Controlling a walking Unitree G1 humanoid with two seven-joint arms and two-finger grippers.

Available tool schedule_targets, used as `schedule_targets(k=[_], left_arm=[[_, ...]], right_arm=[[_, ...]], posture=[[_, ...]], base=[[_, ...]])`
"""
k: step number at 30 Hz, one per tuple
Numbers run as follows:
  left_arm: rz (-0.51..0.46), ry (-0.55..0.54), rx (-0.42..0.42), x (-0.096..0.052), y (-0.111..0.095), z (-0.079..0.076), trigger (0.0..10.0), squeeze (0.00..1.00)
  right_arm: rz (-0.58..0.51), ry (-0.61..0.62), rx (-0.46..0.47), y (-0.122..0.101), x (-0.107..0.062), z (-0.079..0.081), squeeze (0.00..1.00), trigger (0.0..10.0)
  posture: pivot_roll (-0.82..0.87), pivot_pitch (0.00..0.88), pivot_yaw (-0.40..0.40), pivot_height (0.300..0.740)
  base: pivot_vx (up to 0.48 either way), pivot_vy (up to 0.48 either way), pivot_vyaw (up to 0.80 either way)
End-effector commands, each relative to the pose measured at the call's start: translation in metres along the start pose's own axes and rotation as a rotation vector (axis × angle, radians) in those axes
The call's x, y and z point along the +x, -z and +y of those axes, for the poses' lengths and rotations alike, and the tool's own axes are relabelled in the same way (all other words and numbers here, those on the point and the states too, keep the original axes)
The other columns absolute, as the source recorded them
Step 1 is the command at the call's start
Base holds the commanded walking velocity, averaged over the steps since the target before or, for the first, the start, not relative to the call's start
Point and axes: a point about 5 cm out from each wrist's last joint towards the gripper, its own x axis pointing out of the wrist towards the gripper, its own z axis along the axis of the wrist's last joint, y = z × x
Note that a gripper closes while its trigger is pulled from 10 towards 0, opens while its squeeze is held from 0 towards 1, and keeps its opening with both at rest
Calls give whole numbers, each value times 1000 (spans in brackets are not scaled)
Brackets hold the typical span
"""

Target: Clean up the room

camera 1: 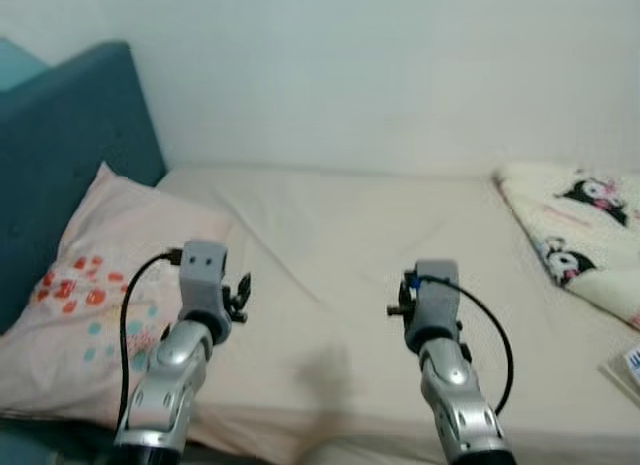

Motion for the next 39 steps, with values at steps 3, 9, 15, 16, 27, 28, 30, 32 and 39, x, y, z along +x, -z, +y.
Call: schedule_targets(k=[3, 9, 15, 16, 27, 28, 30, 32, 39], left_arm=[[5, 11, 4, 2, -1, 0, 10000, 0], [6, 15, 6, 3, -1, -1, 10000, 0], [10, 20, 8, 3, 0, 0, 10000, 0], [10, 20, 8, 3, 0, 0, 10000, 0], [14, 22, 12, 3, 0, 1, 10000, 0], [14, 22, 12, 3, 0, 1, 10000, 0], [15, 24, 13, 4, 1, 1, 10000, 0], [16, 25, 13, 4, 0, 1, 10000, 0], [34, 27, -10, 4, 1, 1, 10000, 0]], right_arm=[[3, 18, -7, 0, 0, -3, 0, 10000], [3, 15, -27, 0, 0, -3, 0, 10000], [7, 31, -16, 1, 0, -4, 0, 10000], [7, 31, -16, 1, 0, -4, 0, 10000], [0, 44, 28, 0, 0, -5, 0, 10000], [1, 45, 30, 0, 0, -6, 0, 10000], [2, 50, 32, 0, -1, -6, 0, 10000], [3, 53, 36, 0, -1, -7, 0, 10000], [2, 55, 39, 0, -1, -7, 0, 10000]], posture=[[11, 0, -26, 740], [12, 0, -22, 740], [12, 1, -19, 740], [12, 1, -19, 740], [15, 11, -12, 740], [15, 13, -10, 740], [15, 13, -9, 740], [15, 15, -8, 740], [15, 17, -8, 740]], base=[[0, -480, 0], [0, -480, 365], [0, -480, 800], [0, -480, 800], [0, -480, 73], [0, -480, 0], [0, -480, 0], [0, -480, 0], [0, -411, 0]])
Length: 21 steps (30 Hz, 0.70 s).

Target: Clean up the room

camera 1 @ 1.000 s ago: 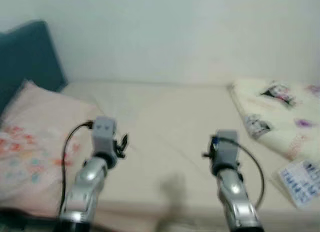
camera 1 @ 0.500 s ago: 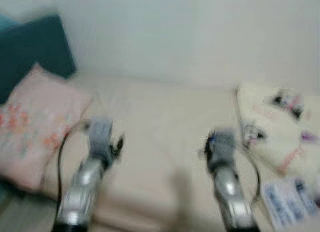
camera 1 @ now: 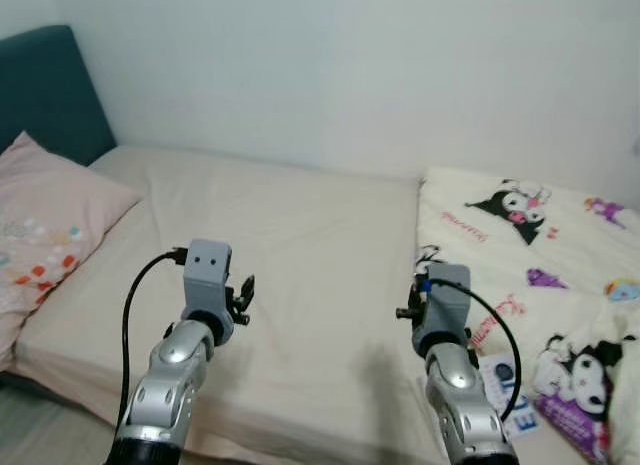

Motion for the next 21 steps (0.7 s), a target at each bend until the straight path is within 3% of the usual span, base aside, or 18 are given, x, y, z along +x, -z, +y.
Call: schedule_targets(k=[1, 17, 21], left_arm=[[26, 7, -24, 0, 3, -1, 10000, 0], [54, -9, -13, 2, 5, 3, 10000, 0], [43, -10, -8, 2, 3, 3, 10000, 0]], right_arm=[[10, 12, 1, 3, -1, -4, 0, 10000], [13, 17, 15, 4, -3, -5, 0, 10000], [14, 20, 16, 4, -3, -5, 0, 10000]], posture=[[15, 17, -8, 740], [16, 21, 3, 740], [18, 23, 4, 740]], base=[[0, 0, 0], [0, 448, 0], [0, 0, 0]])
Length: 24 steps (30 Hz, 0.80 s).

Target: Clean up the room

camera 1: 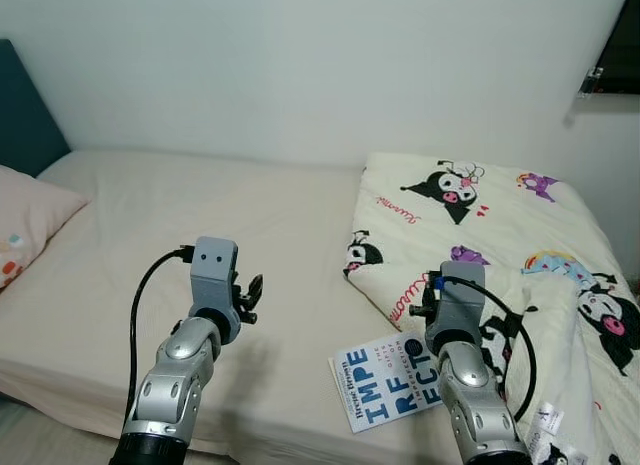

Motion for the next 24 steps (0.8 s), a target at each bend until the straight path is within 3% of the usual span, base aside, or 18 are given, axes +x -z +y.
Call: schedule_targets(k=[1, 16, 24], left_arm=[[25, -30, 16, -2, 5, 9, 10000, 0], [10, -18, 21, -3, 4, 7, 10000, 0], [22, 2, 23, -4, 7, 5, 10000, 0]], right_arm=[[17, -2, 18, 4, -3, 3, 0, 10000], [32, -2, 15, 9, -7, 2, 0, 10000], [42, -3, 15, 12, -10, 2, 0, 10000]], posture=[[18, 23, 4, 740], [11, 23, 3, 740], [1, 16, 2, 740]], base=[[0, 0, 0], [0, 0, 0], [0, 420, 0]])
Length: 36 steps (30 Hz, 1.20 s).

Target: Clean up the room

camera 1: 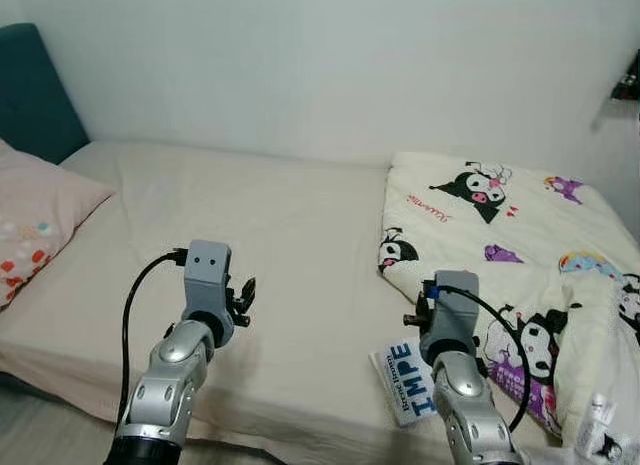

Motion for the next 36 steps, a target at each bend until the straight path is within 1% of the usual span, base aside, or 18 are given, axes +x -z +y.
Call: schedule_targets(k=[1, 7, 8, 11, 17, 18, 19, 22, 25, 27, 28, 30, 31, 35, 36], left_arm=[[7, -10, 5, -2, 3, 3, 10000, 0], [28, 3, 24, -2, 9, 3, 10000, 0], [43, -5, 33, -1, 14, 6, 10000, 0], [56, -7, 28, -1, 17, 8, 10000, 0], [94, -11, 35, -3, 27, 11, 10000, 0], [102, -33, 15, -4, 31, 14, 10000, 0], [102, -33, 15, -4, 31, 14, 10000, 0], [111, -122, -54, -9, 42, 27, 10000, 0], [109, -141, -64, -10, 43, 29, 10000, 0], [98, -152, -95, -14, 43, 30, 10000, 0], [100, -151, -75, -16, 43, 31, 10000, 0], [98, -153, -68, -19, 43, 30, 10000, 0], [93, -158, -59, -20, 42, 30, 10000, 0], [92, -171, -68, -21, 43, 31, 10000, 0], [82, -156, -58, -20, 40, 30, 10000, 0]], right_arm=[[13, -12, 17, 3, -3, 5, 0, 10000], [38, -13, 6, 9, -6, 5, 0, 10000], [53, -10, -11, 13, -7, 3, 0, 10000], [71, 3, -31, 16, -7, -1, 0, 10000], [96, 11, -16, 20, -7, -3, 0, 10000], [108, 6, -10, 22, -7, -2, 0, 10000], [108, 6, -10, 22, -7, -2, 0, 10000], [124, -11, -5, 25, -6, 1, 0, 10000], [127, -18, -8, 25, -5, 2, 0, 10000], [129, -36, -8, 26, -4, 5, 0, 10000], [131, -37, -20, 26, -3, 5, 0, 10000], [137, -41, -18, 27, -2, 3, 0, 10000], [139, -50, -23, 27, -1, 2, 0, 10000], [146, -67, -39, 29, 0, 1, 0, 10000], [140, -60, -32, 28, 0, -1, 0, 10000]], posture=[[-2, 13, 2, 740], [-7, 9, 2, 740], [-11, 8, 2, 740], [-17, 11, 3, 740], [-16, 6, -5, 740], [-18, 0, -11, 735], [-18, 0, -11, 735], [-5, 7, -34, 720], [-3, 13, -35, 715], [17, 19, -62, 705], [24, 12, -76, 700], [32, 26, -86, 695], [37, 23, -85, 690], [37, 24, -83, 680], [30, 6, -62, 675]], base=[[0, 0, 0], [0, 0, 0], [0, 0, 0], [0, 0, 0], [0, 0, 0], [0, 0, 0], [0, 0, 0], [0, 0, 0], [0, 0, 0], [0, 0, 0], [0, 0, 0], [0, 0, 0], [0, 0, 0], [0, 0, 0], [0, 0, 0]])
